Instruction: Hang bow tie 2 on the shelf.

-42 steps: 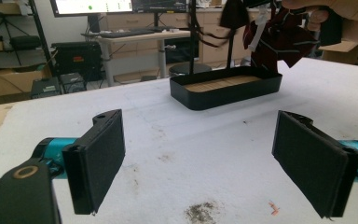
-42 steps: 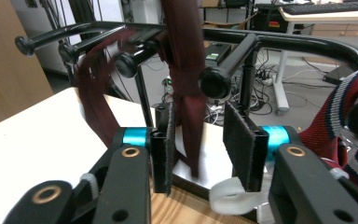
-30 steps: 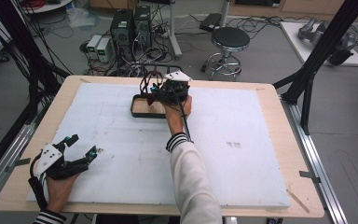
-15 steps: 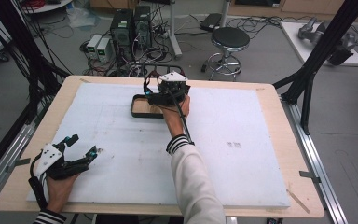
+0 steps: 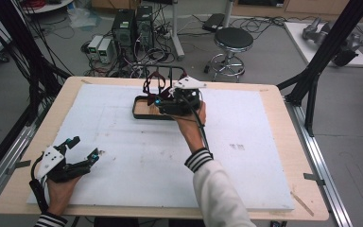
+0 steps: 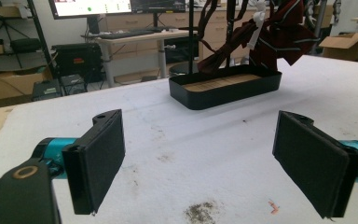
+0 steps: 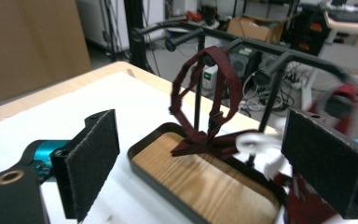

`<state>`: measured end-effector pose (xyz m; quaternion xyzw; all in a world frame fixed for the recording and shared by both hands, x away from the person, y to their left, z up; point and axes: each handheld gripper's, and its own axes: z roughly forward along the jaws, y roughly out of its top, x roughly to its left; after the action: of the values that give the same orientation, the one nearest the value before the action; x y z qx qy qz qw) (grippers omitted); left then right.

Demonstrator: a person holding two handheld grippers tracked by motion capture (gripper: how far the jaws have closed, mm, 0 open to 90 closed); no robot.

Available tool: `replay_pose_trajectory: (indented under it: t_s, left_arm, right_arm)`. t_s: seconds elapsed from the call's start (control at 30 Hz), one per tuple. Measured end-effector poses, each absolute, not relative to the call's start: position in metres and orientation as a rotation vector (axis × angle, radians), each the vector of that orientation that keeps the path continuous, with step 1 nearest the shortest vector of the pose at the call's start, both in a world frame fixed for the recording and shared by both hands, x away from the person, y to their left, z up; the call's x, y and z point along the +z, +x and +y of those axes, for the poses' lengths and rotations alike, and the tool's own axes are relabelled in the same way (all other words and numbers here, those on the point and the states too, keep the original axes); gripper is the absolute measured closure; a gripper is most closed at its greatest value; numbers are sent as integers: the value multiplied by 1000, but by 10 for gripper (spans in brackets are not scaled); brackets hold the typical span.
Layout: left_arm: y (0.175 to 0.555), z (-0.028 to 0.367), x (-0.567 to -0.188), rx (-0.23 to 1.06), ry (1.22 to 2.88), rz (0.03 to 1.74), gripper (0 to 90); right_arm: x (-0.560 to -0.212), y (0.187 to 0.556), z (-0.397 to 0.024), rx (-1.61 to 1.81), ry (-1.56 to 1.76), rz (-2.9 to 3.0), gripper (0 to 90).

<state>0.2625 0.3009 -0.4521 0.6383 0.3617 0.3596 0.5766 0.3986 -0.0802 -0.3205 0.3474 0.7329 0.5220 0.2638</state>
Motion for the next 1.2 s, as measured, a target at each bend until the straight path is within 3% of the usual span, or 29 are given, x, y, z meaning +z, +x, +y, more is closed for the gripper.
replay_pose_trajectory:
  t_s: [0.27, 0.6, 0.93, 1.2]
  left_arm:
    - [262, 302, -452, 836, 1485, 839, 170]
    - [261, 302, -453, 838, 1480, 827, 167]
    - [260, 302, -453, 843, 1472, 823, 165]
    - [260, 302, -453, 844, 1472, 822, 165]
  right_arm:
    - [-325, 330, -146, 1490, 872, 1896, 103]
    - [-378, 256, -225, 1495, 842, 1705, 104]
    - [-439, 241, -266, 1580, 941, 1552, 104]
    - [-455, 243, -264, 1553, 941, 1571, 104]
